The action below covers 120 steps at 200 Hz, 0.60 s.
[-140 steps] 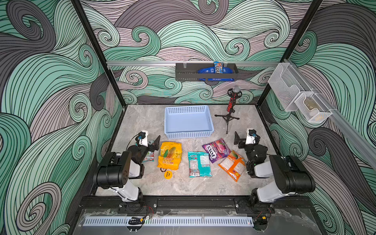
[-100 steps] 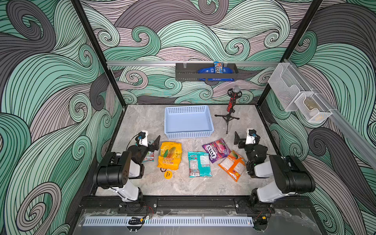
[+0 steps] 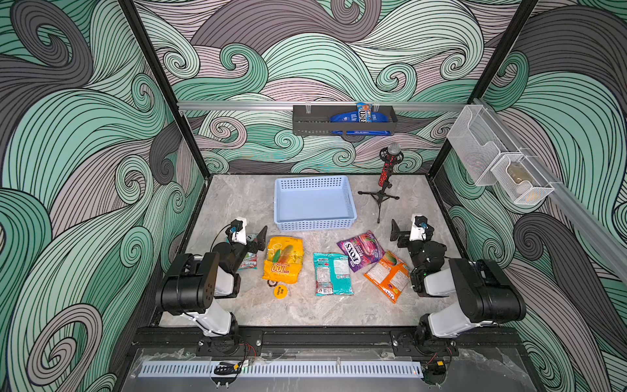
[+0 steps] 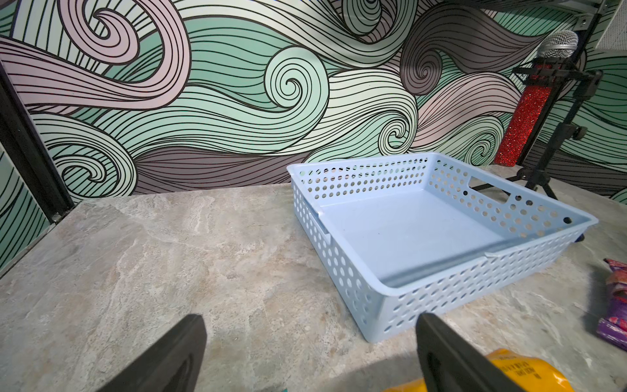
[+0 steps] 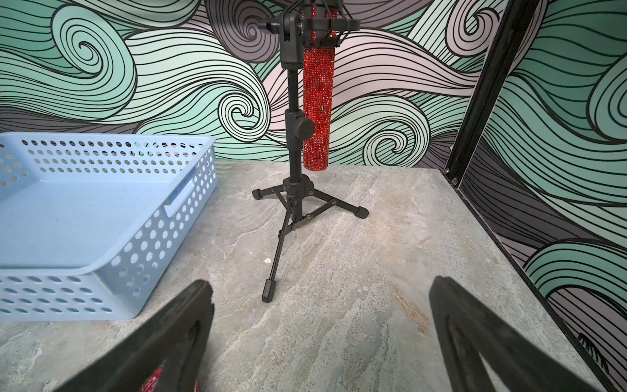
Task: Put the candies in the basket
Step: Pick up the candy at the center of the board.
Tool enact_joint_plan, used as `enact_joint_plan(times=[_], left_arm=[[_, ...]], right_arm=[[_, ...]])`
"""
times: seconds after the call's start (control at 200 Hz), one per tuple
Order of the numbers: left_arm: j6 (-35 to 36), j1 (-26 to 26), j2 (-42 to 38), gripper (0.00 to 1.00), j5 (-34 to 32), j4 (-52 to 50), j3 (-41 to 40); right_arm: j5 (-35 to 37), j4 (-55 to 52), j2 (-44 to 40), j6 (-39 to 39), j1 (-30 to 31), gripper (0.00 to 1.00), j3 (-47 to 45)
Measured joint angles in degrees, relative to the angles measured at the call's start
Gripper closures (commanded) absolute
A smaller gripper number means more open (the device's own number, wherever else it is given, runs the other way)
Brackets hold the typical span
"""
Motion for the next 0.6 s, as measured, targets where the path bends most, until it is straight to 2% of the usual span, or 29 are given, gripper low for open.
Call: enact_joint_plan(times=[0.295,0.375,0.445,0.48,0.535,0.6], left_arm=[[0.0,0.0,0.0,0.01,-0.2,0.1,0.0],[0.0,0.0,-0.3,0.01,-0.2,-0.1,-0.1],[-0.2,0.0,-2.7,0.01,-0.9,-1.3,-0.3],[-0.2,0.0,-5.1,0.01,-1.0,-3.1,-0.4],[-0.6,0.0,-11.0,0.01,-1.3,-7.9,-0.2],[-4.4,0.0,-19.8,0.01,-2.5,-15.3,1.3]], right_arm=[[0.2,0.2,-0.1,0.0,0.0,0.0,-0.2],[1.5,0.5,-2.4,0.0,0.5,0.0,-2.4],[3.8,-1.7,-8.2,0.4,1.2,0.0,-4.7],[5.1,-5.4,-13.8,1.0,1.8,0.0,-5.0],[6.8,-11.8,-22.1,2.0,2.6,0.0,-3.9],[9.1,-21.0,-30.3,5.0,3.2,0.0,-0.3]])
